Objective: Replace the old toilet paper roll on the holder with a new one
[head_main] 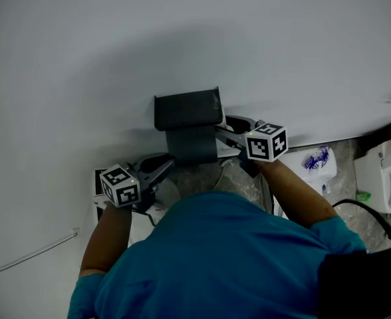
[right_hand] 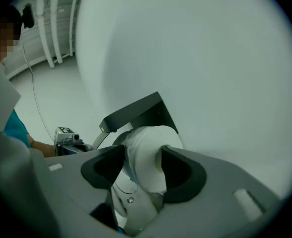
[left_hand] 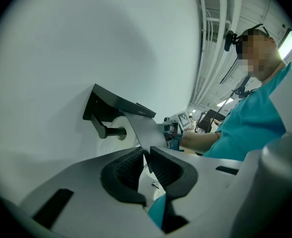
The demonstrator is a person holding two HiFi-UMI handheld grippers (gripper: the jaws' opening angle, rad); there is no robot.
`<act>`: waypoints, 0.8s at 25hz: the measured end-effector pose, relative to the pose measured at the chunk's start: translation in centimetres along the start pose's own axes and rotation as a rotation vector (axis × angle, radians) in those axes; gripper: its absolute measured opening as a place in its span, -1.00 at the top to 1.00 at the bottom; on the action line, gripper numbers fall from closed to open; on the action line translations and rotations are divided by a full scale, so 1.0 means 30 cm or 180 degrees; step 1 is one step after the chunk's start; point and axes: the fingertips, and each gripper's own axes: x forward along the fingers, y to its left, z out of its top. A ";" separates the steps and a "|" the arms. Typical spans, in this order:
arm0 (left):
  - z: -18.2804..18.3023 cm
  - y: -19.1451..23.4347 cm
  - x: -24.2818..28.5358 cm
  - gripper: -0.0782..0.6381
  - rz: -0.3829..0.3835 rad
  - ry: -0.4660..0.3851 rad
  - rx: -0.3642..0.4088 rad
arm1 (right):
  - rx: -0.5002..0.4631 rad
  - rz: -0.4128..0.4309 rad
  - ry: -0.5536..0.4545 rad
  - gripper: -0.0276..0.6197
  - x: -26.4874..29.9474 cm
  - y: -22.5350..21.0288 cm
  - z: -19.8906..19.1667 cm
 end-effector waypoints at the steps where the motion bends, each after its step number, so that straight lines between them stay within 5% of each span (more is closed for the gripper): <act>1: -0.001 0.000 0.000 0.66 -0.0001 0.0002 0.0000 | -0.0086 -0.0104 -0.0013 0.19 -0.004 0.000 0.000; 8: 0.001 -0.002 0.003 0.66 -0.0020 -0.0009 0.0001 | -0.0672 -0.0588 -0.0251 0.26 -0.029 0.021 0.037; 20: 0.001 -0.005 0.004 0.66 -0.0033 -0.0003 0.0029 | -0.0276 -0.0141 -0.0323 0.40 -0.004 0.040 0.032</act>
